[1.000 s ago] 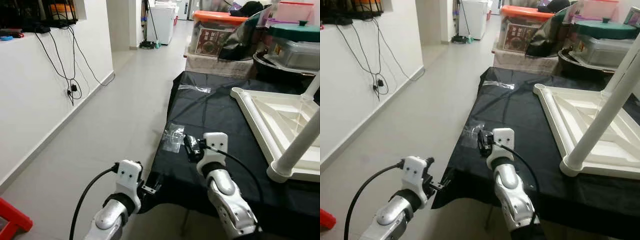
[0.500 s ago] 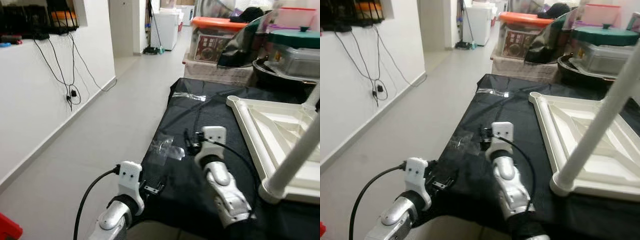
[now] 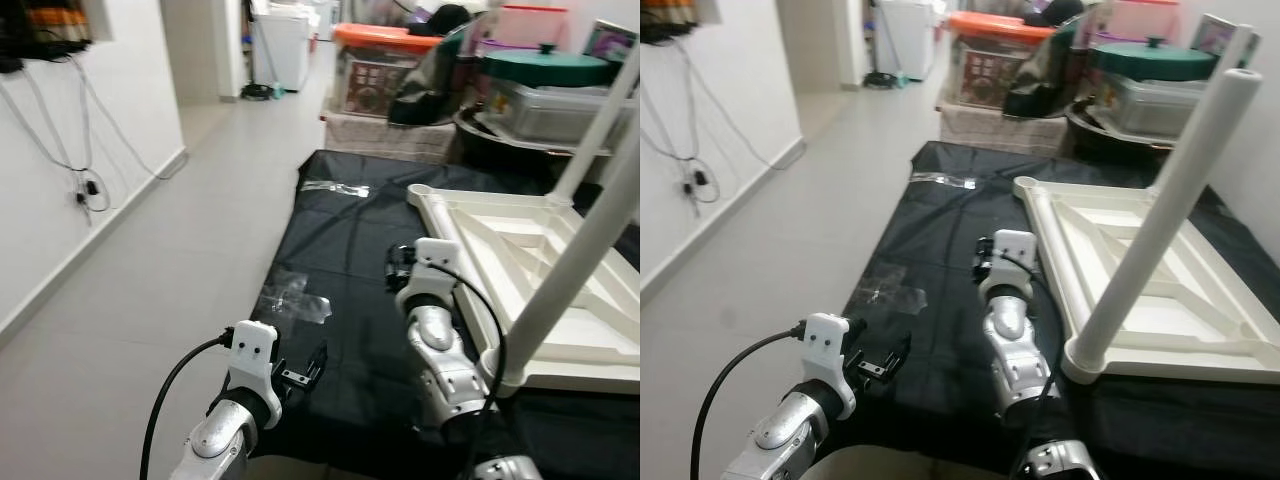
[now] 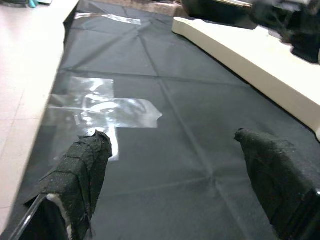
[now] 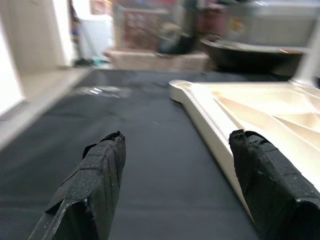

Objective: Building children table

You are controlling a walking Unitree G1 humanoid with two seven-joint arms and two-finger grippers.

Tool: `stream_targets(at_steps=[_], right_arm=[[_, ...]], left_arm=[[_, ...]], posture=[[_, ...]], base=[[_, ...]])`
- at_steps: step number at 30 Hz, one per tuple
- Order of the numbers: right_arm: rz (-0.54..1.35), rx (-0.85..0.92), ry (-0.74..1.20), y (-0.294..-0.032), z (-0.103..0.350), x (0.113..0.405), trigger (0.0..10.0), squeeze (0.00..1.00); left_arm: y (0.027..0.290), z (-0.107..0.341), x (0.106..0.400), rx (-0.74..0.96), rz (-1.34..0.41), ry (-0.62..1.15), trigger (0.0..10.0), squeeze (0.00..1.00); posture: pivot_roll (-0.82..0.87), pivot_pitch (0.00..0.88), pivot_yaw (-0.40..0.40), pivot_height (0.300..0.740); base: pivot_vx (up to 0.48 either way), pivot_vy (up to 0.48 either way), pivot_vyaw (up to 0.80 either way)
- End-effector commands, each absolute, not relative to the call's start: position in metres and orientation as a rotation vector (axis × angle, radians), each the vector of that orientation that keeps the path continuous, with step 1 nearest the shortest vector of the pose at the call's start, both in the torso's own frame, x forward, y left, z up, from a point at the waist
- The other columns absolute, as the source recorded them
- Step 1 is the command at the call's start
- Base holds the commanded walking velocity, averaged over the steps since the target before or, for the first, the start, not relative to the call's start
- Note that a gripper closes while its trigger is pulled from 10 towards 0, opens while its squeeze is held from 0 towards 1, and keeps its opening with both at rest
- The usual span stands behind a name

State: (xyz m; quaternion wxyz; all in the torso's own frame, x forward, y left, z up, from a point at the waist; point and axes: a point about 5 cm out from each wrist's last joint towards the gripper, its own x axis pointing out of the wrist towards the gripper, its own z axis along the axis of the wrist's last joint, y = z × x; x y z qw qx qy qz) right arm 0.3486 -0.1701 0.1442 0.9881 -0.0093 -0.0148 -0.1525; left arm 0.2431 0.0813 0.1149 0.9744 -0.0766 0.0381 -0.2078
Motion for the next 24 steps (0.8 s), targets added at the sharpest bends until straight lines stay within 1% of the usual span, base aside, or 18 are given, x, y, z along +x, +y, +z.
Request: stream_targets(at_steps=[1, 2, 4, 7, 8, 9, 10, 11, 12, 14, 15, 17, 21, 23, 24], right_arm=[[-0.444, -0.035, 0.008, -0.199, 0.14, 0.349, 10.0, 0.0], [-0.444, -0.035, 0.008, -0.199, 0.14, 0.349, 10.0, 0.0], [-0.55, -0.035, 0.033, -0.225, 0.138, 0.348, 10.0, 0.0], [-0.691, -0.047, 0.057, -0.255, 0.136, 0.34, 10.0, 0.0], [-0.691, -0.047, 0.057, -0.255, 0.136, 0.34, 10.0, 0.0], [-0.757, -0.076, 0.063, -0.265, 0.136, 0.335, 10.0, 0.0], [-0.757, -0.076, 0.063, -0.265, 0.136, 0.335, 10.0, 0.0], [-0.816, -0.095, 0.076, -0.275, 0.135, 0.329, 10.0, 0.0], [-0.816, -0.095, 0.076, -0.275, 0.135, 0.329, 10.0, 0.0], [-0.91, -0.148, 0.118, -0.293, 0.13, 0.314, 10.0, 0.0], [-0.91, -0.148, 0.118, -0.293, 0.13, 0.314, 10.0, 0.0], [-0.965, -0.203, 0.175, -0.302, 0.124, 0.304, 10.0, 0.0], [-1.006, -0.236, 0.224, -0.307, 0.122, 0.3, 10.0, 0.0], [-1.003, -0.207, 0.22, -0.306, 0.123, 0.303, 10.0, 0.0], [-0.949, -0.139, 0.193, -0.3, 0.127, 0.311, 10.0, 0.0]], left_arm=[[0.081, 0.113, 0.241, -0.159, -0.424, 0.096, 10.0, 0.0], [0.081, 0.113, 0.241, -0.159, -0.424, 0.096, 10.0, 0.0], [0.081, 0.113, 0.241, -0.158, -0.425, 0.098, 10.0, 0.0], [0.081, 0.113, 0.24, -0.157, -0.427, 0.1, 10.0, 0.0], [0.081, 0.113, 0.24, -0.157, -0.427, 0.1, 10.0, 0.0], [0.081, 0.112, 0.24, -0.157, -0.427, 0.1, 10.0, 0.0], [0.081, 0.112, 0.24, -0.157, -0.427, 0.1, 10.0, 0.0], [0.081, 0.112, 0.24, -0.158, -0.427, 0.101, 10.0, 0.0], [0.081, 0.112, 0.24, -0.158, -0.427, 0.101, 10.0, 0.0], [0.081, 0.113, 0.239, -0.16, -0.429, 0.104, 10.0, 0.0], [0.081, 0.113, 0.239, -0.16, -0.429, 0.104, 10.0, 0.0], [0.081, 0.113, 0.238, -0.161, -0.429, 0.106, 10.0, 0.0], [0.081, 0.113, 0.237, -0.163, -0.429, 0.108, 10.0, 0.0], [0.081, 0.114, 0.236, -0.163, -0.428, 0.108, 10.0, 0.0], [0.081, 0.115, 0.235, -0.164, -0.428, 0.108, 10.0, 0.0]], posture=[[0.06, 0.0, -0.076, 0.74], [0.06, 0.0, -0.076, 0.74], [0.06, 0.0, -0.076, 0.74], [0.05, 0.0, -0.074, 0.74], [0.05, 0.0, -0.074, 0.74], [0.05, 0.0, -0.074, 0.74], [0.05, 0.0, -0.074, 0.74], [0.05, 0.0, -0.071, 0.74], [0.05, 0.0, -0.071, 0.74], [0.05, 0.0, -0.065, 0.74], [0.05, 0.0, -0.065, 0.74], [0.05, 0.0, -0.068, 0.74], [0.05, 0.0, -0.067, 0.74], [0.05, 0.0, -0.067, 0.74], [0.04, 0.0, -0.064, 0.74]], base=[[0.0, 0.0, 0.0], [0.0, 0.0, 0.0], [0.0, 0.0, 0.0], [0.0, 0.0, 0.0], [0.0, 0.0, 0.0], [0.0, 0.0, 0.0], [0.0, 0.0, 0.0], [0.0, 0.0, 0.0], [0.0, 0.0, 0.0], [0.0, 0.0, 0.0], [0.0, 0.0, 0.0], [0.0, 0.0, 0.0], [0.0, 0.0, 0.0], [0.0, 0.0, 0.0], [0.0, 0.0, 0.0]])
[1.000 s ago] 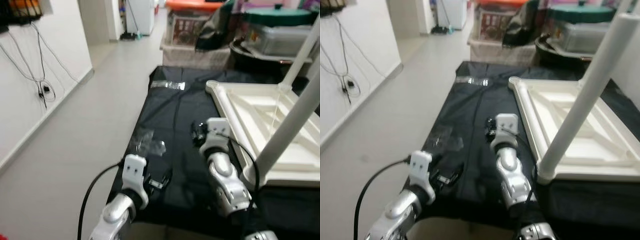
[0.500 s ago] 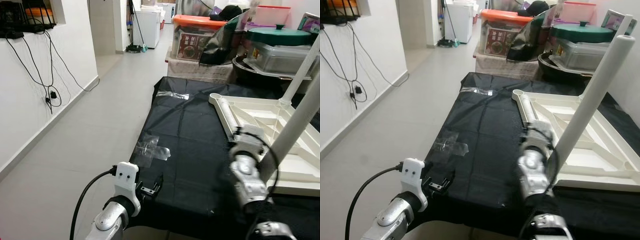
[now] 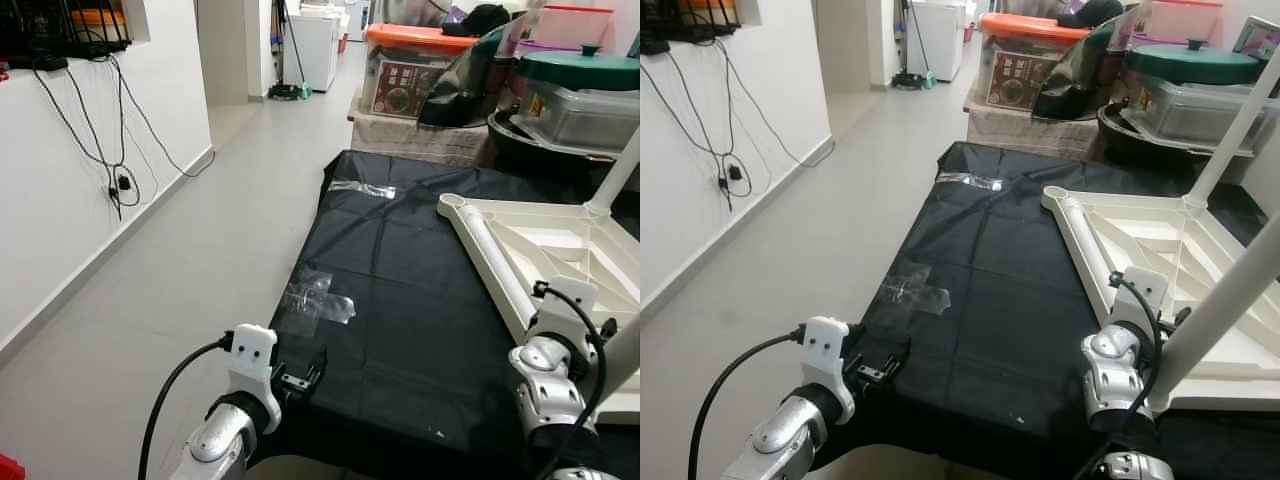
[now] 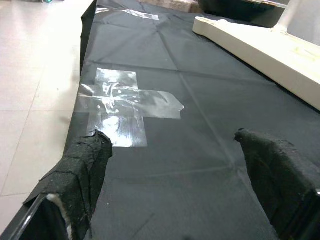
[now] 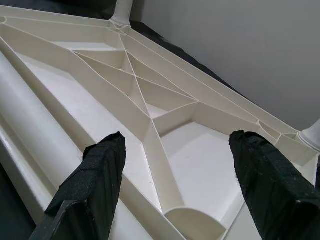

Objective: Building children table

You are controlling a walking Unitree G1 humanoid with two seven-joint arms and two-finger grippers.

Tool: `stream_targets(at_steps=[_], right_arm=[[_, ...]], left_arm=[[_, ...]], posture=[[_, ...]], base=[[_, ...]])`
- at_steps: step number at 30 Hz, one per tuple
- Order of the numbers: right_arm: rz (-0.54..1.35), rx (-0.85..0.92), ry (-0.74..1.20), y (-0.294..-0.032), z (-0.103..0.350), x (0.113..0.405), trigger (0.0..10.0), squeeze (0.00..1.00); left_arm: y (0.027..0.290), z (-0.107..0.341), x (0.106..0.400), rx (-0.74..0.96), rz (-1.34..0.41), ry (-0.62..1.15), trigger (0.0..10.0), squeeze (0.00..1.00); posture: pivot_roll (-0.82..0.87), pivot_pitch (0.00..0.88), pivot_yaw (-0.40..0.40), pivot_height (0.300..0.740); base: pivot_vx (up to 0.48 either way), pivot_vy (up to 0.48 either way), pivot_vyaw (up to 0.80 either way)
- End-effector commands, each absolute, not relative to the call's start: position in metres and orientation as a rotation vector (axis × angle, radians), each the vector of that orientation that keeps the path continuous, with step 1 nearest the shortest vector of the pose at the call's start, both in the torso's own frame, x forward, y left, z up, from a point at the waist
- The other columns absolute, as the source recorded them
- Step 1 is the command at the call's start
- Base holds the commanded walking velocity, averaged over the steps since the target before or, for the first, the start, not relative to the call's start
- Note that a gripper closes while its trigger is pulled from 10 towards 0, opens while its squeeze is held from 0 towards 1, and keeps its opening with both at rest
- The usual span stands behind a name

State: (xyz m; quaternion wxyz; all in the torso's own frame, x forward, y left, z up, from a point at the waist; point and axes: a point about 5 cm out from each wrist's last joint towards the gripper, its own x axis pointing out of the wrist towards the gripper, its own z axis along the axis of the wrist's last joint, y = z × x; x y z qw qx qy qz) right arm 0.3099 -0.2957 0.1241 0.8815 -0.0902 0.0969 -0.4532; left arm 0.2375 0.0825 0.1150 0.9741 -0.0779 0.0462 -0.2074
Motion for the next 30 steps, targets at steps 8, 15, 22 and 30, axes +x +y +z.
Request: stream_targets(at_steps=[8, 15, 22, 30], right_arm=[[-0.564, 0.011, 0.016, -0.252, 0.176, 0.366, 10.0, 0.0], [-0.551, -0.102, 0.213, -0.256, 0.185, 0.388, 10.0, 0.0], [-0.534, -0.162, 0.278, -0.265, 0.188, 0.391, 10.0, 0.0], [-0.471, -0.177, 0.516, -0.284, 0.17, 0.38, 10.0, 0.0]], left_arm=[[0.078, 0.12, 0.221, -0.186, -0.431, 0.114, 10.0, 0.0], [0.069, 0.129, 0.202, -0.182, -0.478, 0.116, 10.0, 0.0], [0.062, 0.143, 0.184, -0.128, -0.536, 0.074, 10.0, 0.0], [0.06, 0.145, 0.166, -0.156, -0.565, 0.126, 10.0, 0.0]], posture=[[0.06, 0.0, -0.072, 0.74], [0.07, 0.0, -0.083, 0.74], [0.07, 0.066, -0.091, 0.74], [0.05, 0.151, -0.089, 0.74]], base=[[0.0, 0.0, 0.0], [0.0, 0.0, 0.0], [0.0, 0.0, 0.0], [0.0, 0.0, 0.0]])
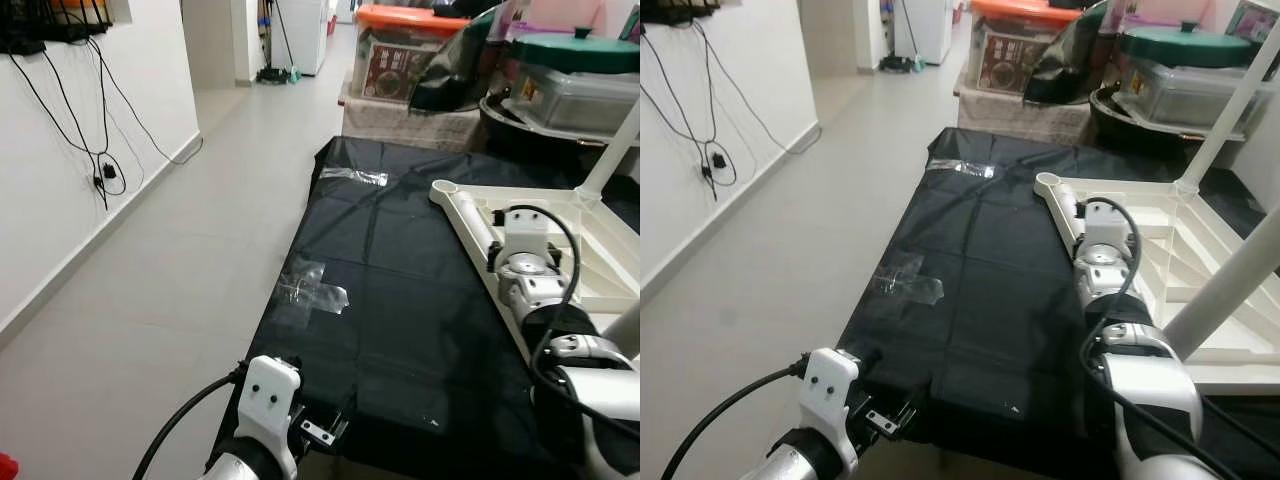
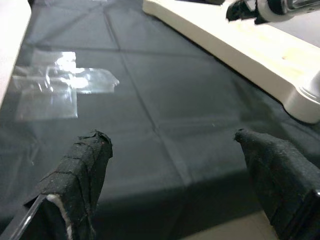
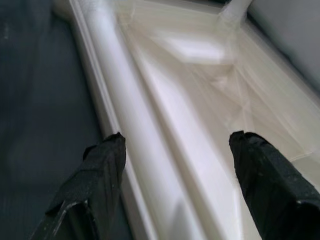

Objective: Building children table

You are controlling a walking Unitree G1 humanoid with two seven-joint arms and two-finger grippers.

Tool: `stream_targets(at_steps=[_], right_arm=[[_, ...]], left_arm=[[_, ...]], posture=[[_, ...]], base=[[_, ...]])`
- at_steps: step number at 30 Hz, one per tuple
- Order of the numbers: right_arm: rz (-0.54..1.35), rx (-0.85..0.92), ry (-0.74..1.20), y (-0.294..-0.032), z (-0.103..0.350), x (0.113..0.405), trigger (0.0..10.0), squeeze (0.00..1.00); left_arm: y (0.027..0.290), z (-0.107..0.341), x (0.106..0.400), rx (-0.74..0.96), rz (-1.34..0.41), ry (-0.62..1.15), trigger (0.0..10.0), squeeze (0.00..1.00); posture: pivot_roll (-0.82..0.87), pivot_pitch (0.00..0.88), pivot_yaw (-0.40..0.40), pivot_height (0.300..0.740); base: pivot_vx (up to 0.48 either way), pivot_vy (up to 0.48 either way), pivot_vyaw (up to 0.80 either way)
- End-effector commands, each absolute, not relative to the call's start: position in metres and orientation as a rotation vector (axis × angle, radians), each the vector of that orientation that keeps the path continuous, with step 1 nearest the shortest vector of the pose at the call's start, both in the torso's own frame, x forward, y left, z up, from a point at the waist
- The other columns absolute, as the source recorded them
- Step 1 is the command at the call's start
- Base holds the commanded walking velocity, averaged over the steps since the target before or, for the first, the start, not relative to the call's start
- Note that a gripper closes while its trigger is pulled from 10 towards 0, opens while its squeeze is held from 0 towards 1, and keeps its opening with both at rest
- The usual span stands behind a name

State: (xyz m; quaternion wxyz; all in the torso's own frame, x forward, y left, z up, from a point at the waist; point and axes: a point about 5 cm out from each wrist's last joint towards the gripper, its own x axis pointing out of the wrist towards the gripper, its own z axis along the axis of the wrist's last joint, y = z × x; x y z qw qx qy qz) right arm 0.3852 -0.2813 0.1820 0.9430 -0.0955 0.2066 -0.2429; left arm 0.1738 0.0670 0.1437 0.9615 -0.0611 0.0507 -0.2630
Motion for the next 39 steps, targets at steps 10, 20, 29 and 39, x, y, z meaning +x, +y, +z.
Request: stream_targets(at_steps=[10, 20, 29, 39], right_arm=[[-0.326, -0.115, 0.685, -0.282, 0.149, 0.371, 10.0, 0.0], [-0.117, -0.219, 0.737, -0.273, 0.151, 0.374, 10.0, 0.0], [-0.15, -0.215, 0.548, -0.271, 0.181, 0.389, 10.0, 0.0], [-0.057, -0.18, 0.451, -0.255, 0.191, 0.398, 10.0, 0.0]], left_arm=[[0.058, 0.152, 0.153, -0.19, -0.555, 0.152, 10.0, 0.0], [0.057, 0.156, 0.151, -0.201, -0.548, 0.165, 10.0, 0.0], [0.055, 0.155, 0.152, -0.208, -0.551, 0.171, 10.0, 0.0], [0.055, 0.156, 0.154, -0.207, -0.551, 0.173, 10.0, 0.0]], posture=[[0.04, 0.191, -0.095, 0.74], [0.04, 0.193, -0.109, 0.74], [0.04, 0.19, -0.11, 0.74], [0.03, 0.186, -0.113, 0.74]], base=[[0.0, 0.0, 0.0], [0.0, 0.0, 0.0], [0.0, 0.0, 0.0], [0.0, 0.0, 0.0]])
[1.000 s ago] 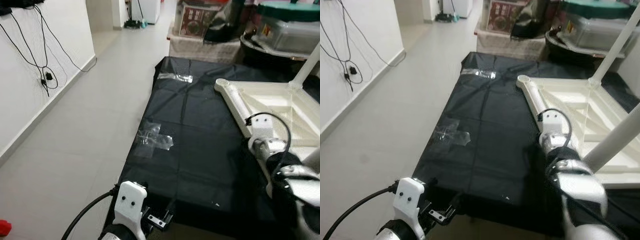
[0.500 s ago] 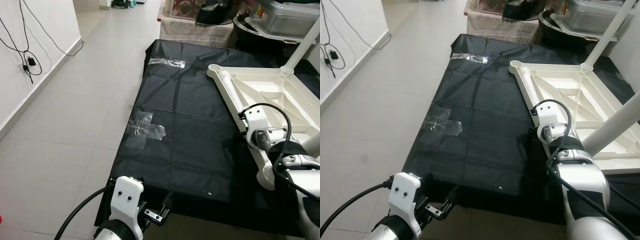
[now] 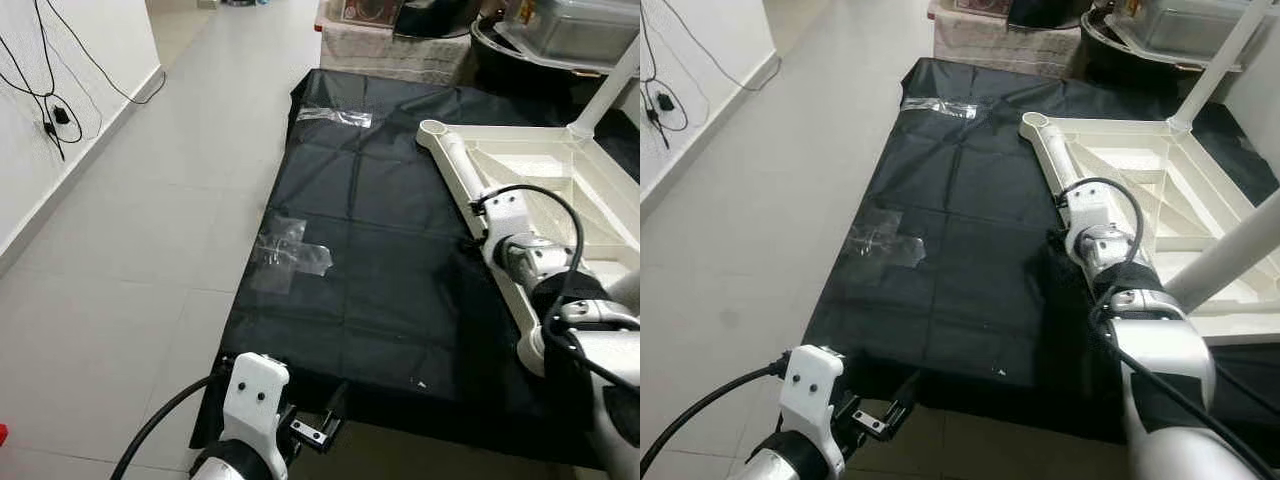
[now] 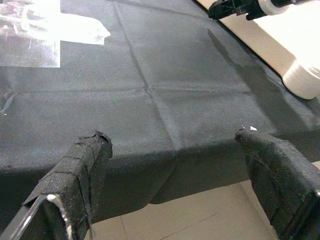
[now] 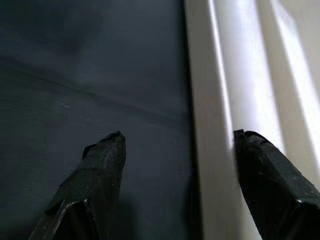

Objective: Building children table

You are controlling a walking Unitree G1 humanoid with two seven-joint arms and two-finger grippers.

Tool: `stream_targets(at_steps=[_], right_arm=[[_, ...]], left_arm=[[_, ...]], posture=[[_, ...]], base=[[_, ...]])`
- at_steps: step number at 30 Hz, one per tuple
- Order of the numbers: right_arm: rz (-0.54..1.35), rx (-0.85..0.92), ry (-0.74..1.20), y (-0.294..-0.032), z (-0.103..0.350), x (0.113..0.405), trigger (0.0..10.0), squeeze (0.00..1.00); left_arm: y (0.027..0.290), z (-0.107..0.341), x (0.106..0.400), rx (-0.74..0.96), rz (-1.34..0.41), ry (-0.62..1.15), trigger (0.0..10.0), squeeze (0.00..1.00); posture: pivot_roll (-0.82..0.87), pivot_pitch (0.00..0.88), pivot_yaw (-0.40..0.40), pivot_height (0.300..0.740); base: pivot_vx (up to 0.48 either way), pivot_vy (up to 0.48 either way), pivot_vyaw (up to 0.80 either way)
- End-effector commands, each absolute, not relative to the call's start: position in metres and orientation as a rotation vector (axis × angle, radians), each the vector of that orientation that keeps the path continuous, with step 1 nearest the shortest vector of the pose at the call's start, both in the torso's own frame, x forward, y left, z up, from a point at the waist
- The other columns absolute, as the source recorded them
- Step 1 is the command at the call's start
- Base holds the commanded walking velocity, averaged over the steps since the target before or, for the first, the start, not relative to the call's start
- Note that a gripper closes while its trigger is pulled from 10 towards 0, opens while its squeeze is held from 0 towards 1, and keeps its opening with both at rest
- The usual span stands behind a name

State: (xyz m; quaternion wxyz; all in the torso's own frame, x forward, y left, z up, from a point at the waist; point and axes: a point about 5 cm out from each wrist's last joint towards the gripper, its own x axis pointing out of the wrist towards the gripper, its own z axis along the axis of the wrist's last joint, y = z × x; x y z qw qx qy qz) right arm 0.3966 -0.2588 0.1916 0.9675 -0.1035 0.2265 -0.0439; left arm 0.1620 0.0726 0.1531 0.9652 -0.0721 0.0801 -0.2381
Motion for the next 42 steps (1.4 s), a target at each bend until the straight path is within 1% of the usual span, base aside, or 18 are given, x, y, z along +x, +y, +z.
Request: stream_targets(at_steps=[1, 7, 8, 13, 17, 18, 20, 21, 23, 24, 26, 30, 37, 38, 39, 40, 41, 42], right_arm=[[-0.051, -0.181, 0.451, -0.254, 0.191, 0.398, 10.0, 0.0], [0.031, -0.241, 0.565, -0.245, 0.173, 0.393, 10.0, 0.0], [0.044, -0.26, 0.621, -0.245, 0.164, 0.389, 10.0, 0.0], [0.05, -0.274, 0.705, -0.247, 0.153, 0.383, 10.0, 0.0], [0.044, -0.251, 0.759, -0.247, 0.146, 0.379, 10.0, 0.0], [0.063, -0.241, 0.773, -0.245, 0.145, 0.379, 8.7, 0.0], [0.076, -0.234, 0.781, -0.244, 0.144, 0.378, 8.7, 0.0], [0.092, -0.232, 0.785, -0.242, 0.144, 0.378, 0.0, 0.0], [0.109, -0.233, 0.785, -0.24, 0.144, 0.379, 0.0, 0.0], [0.162, -0.243, 0.779, -0.234, 0.146, 0.381, 0.0, 0.0], [0.162, -0.243, 0.779, -0.234, 0.146, 0.381, 0.0, 0.0], [0.293, -0.259, 0.725, -0.218, 0.16, 0.389, 0.0, 0.0], [0.313, -0.303, 0.7, -0.217, 0.17, 0.392, 0.0, 0.0], [0.347, -0.328, 0.693, -0.217, 0.171, 0.392, 0.0, 0.0], [0.422, -0.368, 0.681, -0.215, 0.173, 0.392, 0.0, 0.0], [0.422, -0.368, 0.681, -0.215, 0.173, 0.392, 0.0, 0.0], [0.496, -0.405, 0.673, -0.213, 0.173, 0.391, 0.0, 0.0], [0.496, -0.405, 0.673, -0.213, 0.173, 0.391, 0.0, 0.0]], left_arm=[[0.055, 0.156, 0.154, -0.207, -0.551, 0.174, 10.0, 0.0], [0.055, 0.156, 0.155, -0.208, -0.551, 0.174, 10.0, 0.0], [0.055, 0.156, 0.154, -0.207, -0.551, 0.175, 10.0, 0.0], [0.055, 0.157, 0.153, -0.207, -0.553, 0.177, 10.0, 0.0], [0.055, 0.159, 0.151, -0.208, -0.555, 0.177, 10.0, 0.0], [0.055, 0.16, 0.15, -0.208, -0.557, 0.178, 10.0, 0.0], [0.055, 0.16, 0.149, -0.208, -0.558, 0.178, 10.0, 0.0], [0.055, 0.161, 0.149, -0.209, -0.558, 0.179, 10.0, 0.0], [0.054, 0.162, 0.148, -0.21, -0.558, 0.18, 10.0, 0.0], [0.054, 0.162, 0.147, -0.21, -0.559, 0.183, 10.0, 0.0], [0.054, 0.162, 0.147, -0.21, -0.559, 0.183, 10.0, 0.0], [0.055, 0.163, 0.146, -0.21, -0.558, 0.187, 10.0, 0.0], [0.055, 0.162, 0.149, -0.203, -0.559, 0.187, 10.0, 0.0], [0.055, 0.161, 0.151, -0.199, -0.558, 0.185, 10.0, 0.0], [0.056, 0.16, 0.154, -0.195, -0.556, 0.183, 10.0, 0.0], [0.056, 0.16, 0.154, -0.195, -0.556, 0.183, 10.0, 0.0], [0.056, 0.159, 0.156, -0.19, -0.554, 0.181, 10.0, 0.0], [0.056, 0.159, 0.156, -0.19, -0.554, 0.181, 10.0, 0.0]], posture=[[0.03, 0.186, -0.113, 0.74], [0.03, 0.188, -0.115, 0.74], [0.04, 0.191, -0.112, 0.74], [0.04, 0.196, -0.115, 0.74], [0.03, 0.211, -0.113, 0.74], [0.03, 0.22, -0.112, 0.74], [0.04, 0.222, -0.112, 0.74], [0.04, 0.228, -0.114, 0.74], [0.04, 0.23, -0.113, 0.74], [0.04, 0.237, -0.112, 0.74], [0.04, 0.237, -0.112, 0.74], [0.04, 0.243, -0.111, 0.74], [0.03, 0.234, -0.106, 0.74], [0.02, 0.223, -0.105, 0.74], [0.02, 0.215, -0.104, 0.74], [0.02, 0.215, -0.104, 0.74], [0.02, 0.204, -0.104, 0.74], [0.02, 0.204, -0.104, 0.74]], base=[[0.0, 0.0, 0.0], [0.0, 0.0, 0.0], [0.0, 0.0, 0.0], [0.0, 0.0, 0.0], [0.0, 0.0, 0.0], [0.0, 0.0, 0.0], [0.0, 0.0, 0.0], [0.0, 0.0, 0.0], [0.0, 0.0, 0.0], [0.0, 0.0, 0.0], [0.0, 0.0, 0.0], [0.0, 0.0, 0.0], [0.0, 0.0, 0.0], [0.0, 0.0, 0.0], [0.0, 0.0, 0.0], [0.0, 0.0, 0.0], [0.0, 0.0, 0.0], [0.0, 0.0, 0.0]])
